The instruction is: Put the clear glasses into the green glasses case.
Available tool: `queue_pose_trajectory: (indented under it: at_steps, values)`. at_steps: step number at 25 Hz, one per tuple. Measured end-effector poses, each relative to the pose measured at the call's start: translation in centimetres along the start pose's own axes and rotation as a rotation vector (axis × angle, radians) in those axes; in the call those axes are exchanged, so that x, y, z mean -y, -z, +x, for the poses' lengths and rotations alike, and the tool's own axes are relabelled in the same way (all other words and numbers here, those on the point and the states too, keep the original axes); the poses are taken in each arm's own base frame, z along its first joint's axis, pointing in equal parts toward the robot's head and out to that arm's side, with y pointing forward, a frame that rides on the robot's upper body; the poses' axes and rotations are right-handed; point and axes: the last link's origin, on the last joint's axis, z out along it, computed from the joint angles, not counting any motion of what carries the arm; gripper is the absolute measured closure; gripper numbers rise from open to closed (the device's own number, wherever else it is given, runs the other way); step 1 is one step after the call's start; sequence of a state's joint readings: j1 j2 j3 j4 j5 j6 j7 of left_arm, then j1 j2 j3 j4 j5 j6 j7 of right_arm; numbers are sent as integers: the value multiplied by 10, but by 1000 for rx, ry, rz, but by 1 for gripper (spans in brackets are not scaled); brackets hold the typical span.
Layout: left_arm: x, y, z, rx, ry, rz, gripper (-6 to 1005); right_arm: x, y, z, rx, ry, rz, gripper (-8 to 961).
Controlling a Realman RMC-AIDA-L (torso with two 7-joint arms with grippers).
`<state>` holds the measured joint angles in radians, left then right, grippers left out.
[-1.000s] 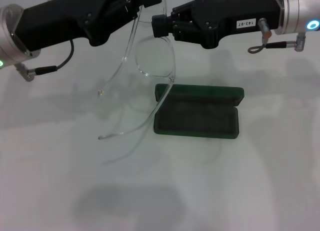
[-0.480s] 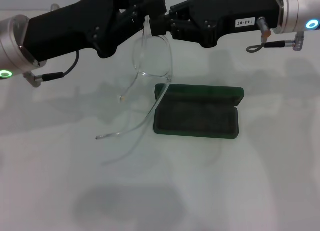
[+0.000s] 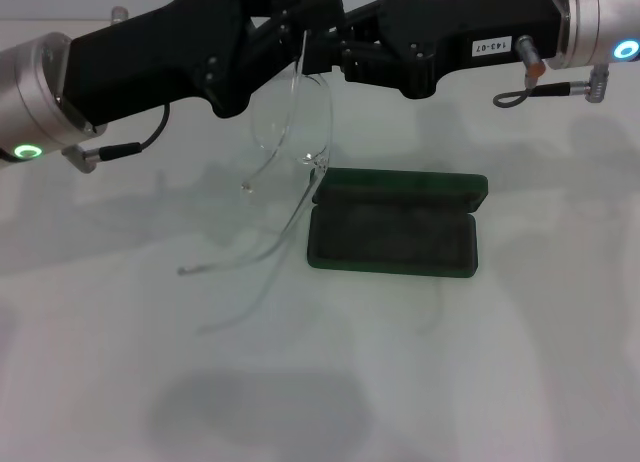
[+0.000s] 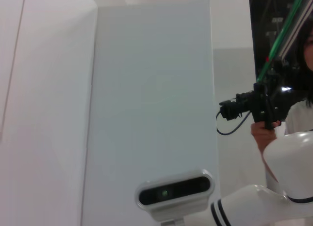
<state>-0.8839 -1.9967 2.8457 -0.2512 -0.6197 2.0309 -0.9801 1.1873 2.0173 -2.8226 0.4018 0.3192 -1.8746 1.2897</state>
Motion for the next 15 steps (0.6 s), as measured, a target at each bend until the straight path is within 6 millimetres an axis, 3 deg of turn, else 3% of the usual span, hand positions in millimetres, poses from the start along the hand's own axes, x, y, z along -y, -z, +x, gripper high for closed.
queue_pose_trajectory:
  at_steps: [15]
  values:
    - [1,-1,-5,1,-25,31,931,-1,0,-1,2,3,-9,894]
